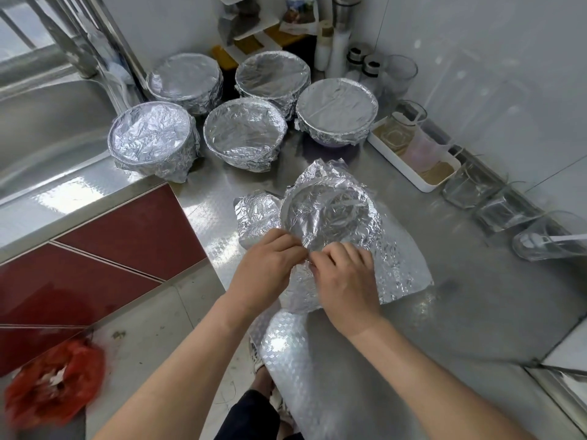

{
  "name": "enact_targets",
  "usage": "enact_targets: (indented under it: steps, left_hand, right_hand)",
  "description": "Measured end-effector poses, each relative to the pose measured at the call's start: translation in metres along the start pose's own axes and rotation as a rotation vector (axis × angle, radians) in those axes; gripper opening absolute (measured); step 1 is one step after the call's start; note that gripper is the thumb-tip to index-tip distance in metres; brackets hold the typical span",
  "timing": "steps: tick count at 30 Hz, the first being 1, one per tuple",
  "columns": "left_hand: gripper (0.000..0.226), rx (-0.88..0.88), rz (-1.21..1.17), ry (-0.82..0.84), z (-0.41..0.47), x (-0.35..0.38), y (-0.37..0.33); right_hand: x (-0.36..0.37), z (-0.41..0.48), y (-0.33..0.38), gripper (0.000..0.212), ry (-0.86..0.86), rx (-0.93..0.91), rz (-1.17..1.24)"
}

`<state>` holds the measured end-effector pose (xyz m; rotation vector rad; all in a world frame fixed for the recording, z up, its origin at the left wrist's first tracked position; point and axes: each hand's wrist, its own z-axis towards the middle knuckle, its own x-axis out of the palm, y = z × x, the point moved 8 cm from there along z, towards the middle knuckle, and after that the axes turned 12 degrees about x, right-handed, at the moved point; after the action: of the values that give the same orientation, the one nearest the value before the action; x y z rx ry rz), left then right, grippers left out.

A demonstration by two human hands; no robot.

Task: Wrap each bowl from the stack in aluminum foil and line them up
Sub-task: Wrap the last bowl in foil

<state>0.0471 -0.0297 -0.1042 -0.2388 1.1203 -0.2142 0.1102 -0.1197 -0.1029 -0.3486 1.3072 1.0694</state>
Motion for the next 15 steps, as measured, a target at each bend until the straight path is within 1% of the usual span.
enact_targets:
  steps: [1,3,4,6,7,9,11,13,15]
  left_hand:
    - [0.013,-0.005,-0.001,0.011,0.0,-0.002,0.001]
    - [0.015,-0.058,-0.014,0.021,-0.001,-0.006,0.006]
    - [0.018,-0.094,-0.027,0.021,-0.001,-0.008,0.008]
    - [0.018,-0.124,-0.052,0.021,-0.001,-0.009,0.007]
    - [0.018,-0.115,-0.071,0.03,0.001,-0.007,0.004]
    - [0.027,-0.097,-0.109,0.064,0.004,-0.002,-0.001]
    - [0.031,-0.094,-0.11,0.082,0.005,0.001,-0.002]
    - [0.029,-0.093,-0.088,0.085,0.005,0.002,0.0]
    - [0.021,-0.09,-0.076,0.079,0.005,0.002,0.002]
  right_hand:
    - [-0.001,0.002,-0.002,0.005,0.036,0.022,0.026]
    - [-0.005,0.008,-0.016,0.018,0.093,0.112,0.144]
    - [-0.008,0.012,-0.027,0.02,0.119,0.165,0.23]
    - [-0.012,0.02,-0.042,0.016,0.168,0.194,0.323]
    - [-0.011,0.021,-0.045,0.012,0.201,0.175,0.307]
    - [-0.006,0.021,-0.044,0.007,0.254,0.113,0.235]
    - [-0.005,0.02,-0.039,0.003,0.24,0.04,0.18]
    - [-0.007,0.02,-0.034,0.005,0.211,-0.043,0.133]
    - [-0.006,0.018,-0.028,0.007,0.192,-0.133,0.094]
